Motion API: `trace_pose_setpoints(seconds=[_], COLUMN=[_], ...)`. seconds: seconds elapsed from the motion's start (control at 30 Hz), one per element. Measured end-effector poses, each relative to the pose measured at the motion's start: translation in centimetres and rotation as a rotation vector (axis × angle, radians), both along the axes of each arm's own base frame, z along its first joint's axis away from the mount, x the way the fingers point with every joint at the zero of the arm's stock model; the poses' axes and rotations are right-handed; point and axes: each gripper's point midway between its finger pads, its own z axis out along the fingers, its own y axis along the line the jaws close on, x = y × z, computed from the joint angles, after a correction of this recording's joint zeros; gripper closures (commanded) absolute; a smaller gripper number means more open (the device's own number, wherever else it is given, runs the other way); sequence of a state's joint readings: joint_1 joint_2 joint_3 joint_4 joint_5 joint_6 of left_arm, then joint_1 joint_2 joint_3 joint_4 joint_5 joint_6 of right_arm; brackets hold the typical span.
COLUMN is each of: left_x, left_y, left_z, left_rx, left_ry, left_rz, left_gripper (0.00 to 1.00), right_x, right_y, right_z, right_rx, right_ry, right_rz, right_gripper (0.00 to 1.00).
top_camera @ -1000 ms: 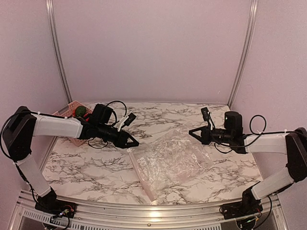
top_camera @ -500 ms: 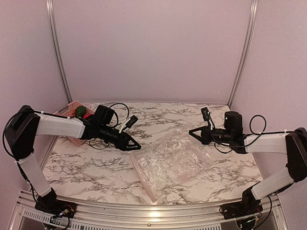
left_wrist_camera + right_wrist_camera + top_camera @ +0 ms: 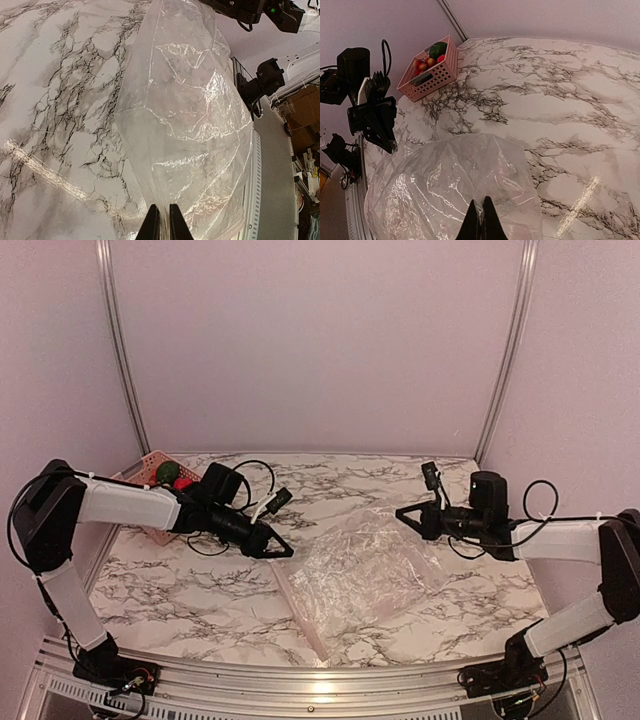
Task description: Open the zip-top bag and remove the fake food
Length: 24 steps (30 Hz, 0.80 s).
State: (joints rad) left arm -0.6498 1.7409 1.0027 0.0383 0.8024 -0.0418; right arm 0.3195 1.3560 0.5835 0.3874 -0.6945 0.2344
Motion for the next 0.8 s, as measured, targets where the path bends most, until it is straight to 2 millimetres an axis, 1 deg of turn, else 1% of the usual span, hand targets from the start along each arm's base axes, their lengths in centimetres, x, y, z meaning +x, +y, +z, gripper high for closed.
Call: trace_pose_setpoints(seconds=[0.03,0.1,0.2,0.3,0.43,0.5,0.53,0.57,0.63,0.67,0.73,0.8], left_x=[0.0,0.0,0.5,1.3,3.5,5.2,6.5,8.0,11.7,13.6,16.5,18.8], left_y=[0.0,0.1,0.2,-0.3,-0.3,-0.4,-0.5,-0.6,-0.4,0.0,1.1,2.6], left_z=[-0.1,-0.2,-0.4,0.3,0.9,1.2,1.4,1.7,2.7,3.2,4.3,5.2], left_rx=[0.004,0.013,0.024,0.009,0.012,0.023,0.030,0.036,0.045,0.047,0.045,0.049], left_ry=[0.001,-0.001,-0.003,-0.030,-0.059,-0.075,-0.084,-0.098,-0.135,-0.153,-0.175,-0.196], left_rz=[0.000,0.002,0.017,0.026,0.075,0.113,0.140,0.174,0.263,0.308,0.395,0.479], left_gripper=[1.00,1.00,1.00,1.00,0.99,0.81,0.74,0.62,0.47,0.43,0.37,0.31], right_x=[0.1,0.4,1.0,0.8,1.0,1.4,1.7,2.1,3.0,3.4,4.1,5.2], right_y=[-0.1,-0.6,-2.3,-3.6,-3.9,-4.0,-4.1,-4.3,-4.8,-5.1,-5.4,-5.7], right_z=[0.2,0.4,0.3,-0.7,-1.0,-1.5,-2.0,-2.7,-4.4,-5.3,-6.5,-7.1], right_rx=[0.001,0.003,0.015,0.029,0.046,0.053,0.056,0.057,0.053,0.050,0.047,0.044], right_ry=[-0.005,-0.010,0.005,0.053,0.074,0.086,0.098,0.117,0.167,0.193,0.232,0.254], right_rz=[-0.004,-0.023,-0.075,-0.106,-0.110,-0.119,-0.127,-0.139,-0.180,-0.201,-0.237,-0.275], right_gripper=[1.00,1.00,1.00,1.00,1.00,1.00,1.00,1.00,1.00,1.00,1.00,1.00])
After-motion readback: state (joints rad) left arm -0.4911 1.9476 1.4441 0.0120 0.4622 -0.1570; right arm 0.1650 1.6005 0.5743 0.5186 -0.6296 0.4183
